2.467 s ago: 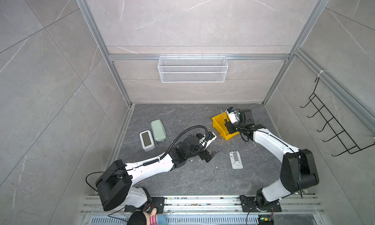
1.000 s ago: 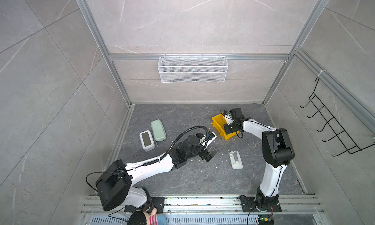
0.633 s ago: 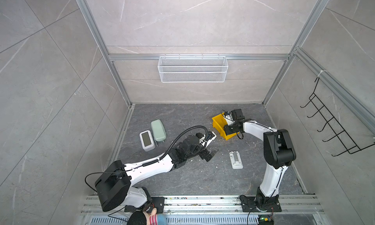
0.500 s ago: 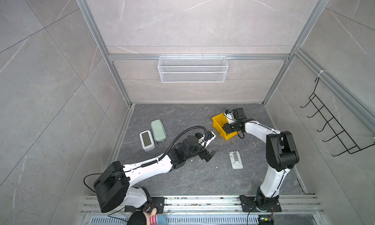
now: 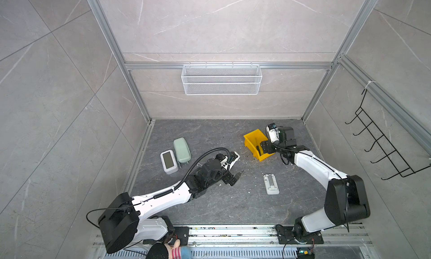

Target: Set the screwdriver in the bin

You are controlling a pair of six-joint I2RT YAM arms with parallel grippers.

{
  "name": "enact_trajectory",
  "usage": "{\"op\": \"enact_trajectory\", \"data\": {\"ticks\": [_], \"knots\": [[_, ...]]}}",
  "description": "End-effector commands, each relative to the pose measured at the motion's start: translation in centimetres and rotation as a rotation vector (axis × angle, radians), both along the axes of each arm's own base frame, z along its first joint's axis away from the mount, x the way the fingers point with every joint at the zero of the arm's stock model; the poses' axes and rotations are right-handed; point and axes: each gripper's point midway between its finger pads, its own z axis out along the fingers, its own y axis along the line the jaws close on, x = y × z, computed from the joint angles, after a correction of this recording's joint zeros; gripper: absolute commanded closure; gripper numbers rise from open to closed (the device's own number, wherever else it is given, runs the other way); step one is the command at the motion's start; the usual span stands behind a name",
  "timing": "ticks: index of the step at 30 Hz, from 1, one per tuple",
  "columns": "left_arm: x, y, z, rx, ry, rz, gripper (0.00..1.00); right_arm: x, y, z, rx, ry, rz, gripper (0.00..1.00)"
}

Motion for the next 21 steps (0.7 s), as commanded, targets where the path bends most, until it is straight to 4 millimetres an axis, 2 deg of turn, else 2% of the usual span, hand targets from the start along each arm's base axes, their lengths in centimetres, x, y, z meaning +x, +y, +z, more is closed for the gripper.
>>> {"op": "enact_trajectory", "data": {"ticks": [1,6,11,15,18,21], "knots": [[1.2,1.9,2.1,-0.066,-0.045,0.067,0.0,-0.7,-1.3,3.0,0.023,-0.134,-0.066,0.14],[2.8,6.0,1.9,-0.077,-0.051,0.179,0.0,-3.7,-3.2,4.2,0.041,-0.246,-0.144,0.14],[4.7,12.6,1.2,-0.106,-0.083,0.378,0.0,-6.3,-5.3,3.8,0.068,-0.334,-0.241,0.1],[5.4,18.7,-0.6,-0.097,-0.085,0.551,0.0,-7.8,-6.7,2.2,0.105,-0.351,-0.322,0.06],[5.4,23.1,-2.1,-0.063,-0.117,0.696,0.0,-8.7,-7.3,0.1,0.085,-0.329,-0.346,0.05],[5.2,26.0,-3.4,-0.013,-0.151,0.772,0.0,-9.4,-8.0,-1.6,0.065,-0.356,-0.372,0.04]]}}
